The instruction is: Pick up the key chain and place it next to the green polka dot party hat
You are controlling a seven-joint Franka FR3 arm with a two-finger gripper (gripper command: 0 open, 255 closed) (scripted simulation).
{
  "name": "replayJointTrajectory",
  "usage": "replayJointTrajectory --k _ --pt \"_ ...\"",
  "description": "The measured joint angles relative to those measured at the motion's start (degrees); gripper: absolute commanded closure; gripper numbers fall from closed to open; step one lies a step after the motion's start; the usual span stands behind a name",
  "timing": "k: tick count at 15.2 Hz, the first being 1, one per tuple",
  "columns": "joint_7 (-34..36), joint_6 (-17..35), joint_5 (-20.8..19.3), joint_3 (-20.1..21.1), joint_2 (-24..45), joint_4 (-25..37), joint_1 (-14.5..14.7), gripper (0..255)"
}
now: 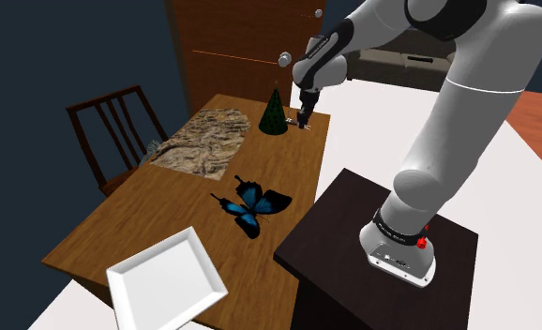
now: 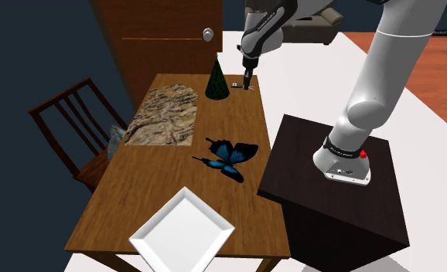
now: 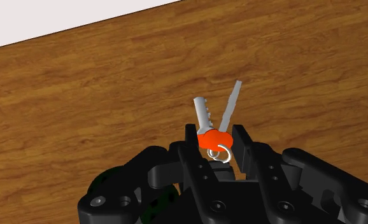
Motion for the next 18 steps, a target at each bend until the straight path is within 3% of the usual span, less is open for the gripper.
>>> replayJointTrajectory --k 18 --pt "-4.98 12.47 6.76 2.94 12.47 -0.46 -1.98 255"
